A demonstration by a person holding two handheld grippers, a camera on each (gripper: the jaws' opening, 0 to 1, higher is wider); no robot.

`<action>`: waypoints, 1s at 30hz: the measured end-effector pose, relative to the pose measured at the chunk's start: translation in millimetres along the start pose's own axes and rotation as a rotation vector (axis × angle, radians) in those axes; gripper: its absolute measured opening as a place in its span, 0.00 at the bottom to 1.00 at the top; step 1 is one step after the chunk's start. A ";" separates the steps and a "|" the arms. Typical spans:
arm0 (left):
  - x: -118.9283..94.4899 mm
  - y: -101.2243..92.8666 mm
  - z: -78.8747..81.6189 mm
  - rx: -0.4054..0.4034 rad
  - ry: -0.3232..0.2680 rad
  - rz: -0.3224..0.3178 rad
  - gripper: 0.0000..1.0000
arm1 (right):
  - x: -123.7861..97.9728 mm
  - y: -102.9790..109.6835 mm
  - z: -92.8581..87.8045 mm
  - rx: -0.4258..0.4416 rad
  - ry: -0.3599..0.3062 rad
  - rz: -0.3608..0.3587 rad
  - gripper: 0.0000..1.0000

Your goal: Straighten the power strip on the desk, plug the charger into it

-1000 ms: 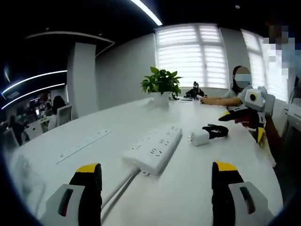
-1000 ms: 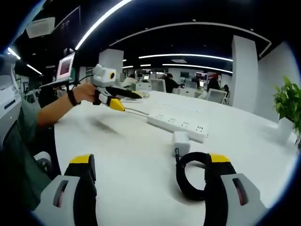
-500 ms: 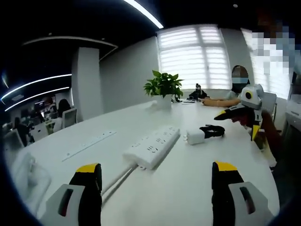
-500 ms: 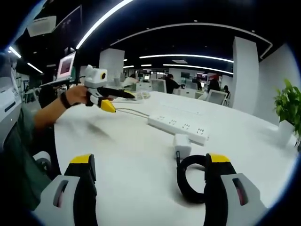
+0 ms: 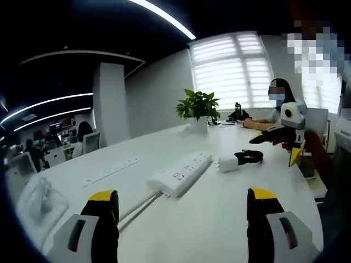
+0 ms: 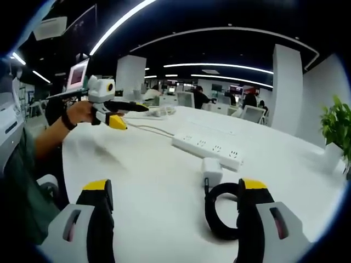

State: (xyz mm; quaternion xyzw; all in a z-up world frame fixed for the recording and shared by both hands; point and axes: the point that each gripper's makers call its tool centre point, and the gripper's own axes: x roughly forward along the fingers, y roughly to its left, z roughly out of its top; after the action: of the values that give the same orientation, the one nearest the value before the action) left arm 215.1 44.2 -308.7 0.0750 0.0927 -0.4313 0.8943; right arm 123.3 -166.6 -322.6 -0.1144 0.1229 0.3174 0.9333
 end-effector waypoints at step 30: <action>-31.9 -8.4 -20.9 -0.050 -0.021 0.024 0.99 | 30.7 -28.2 -14.9 0.033 -0.014 -0.055 0.76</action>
State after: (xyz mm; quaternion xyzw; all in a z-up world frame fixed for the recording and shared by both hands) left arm 186.9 67.7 -322.2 0.0494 0.0932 -0.4190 0.9018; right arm 162.1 -175.5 -342.2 -0.1000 0.1183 0.2901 0.9444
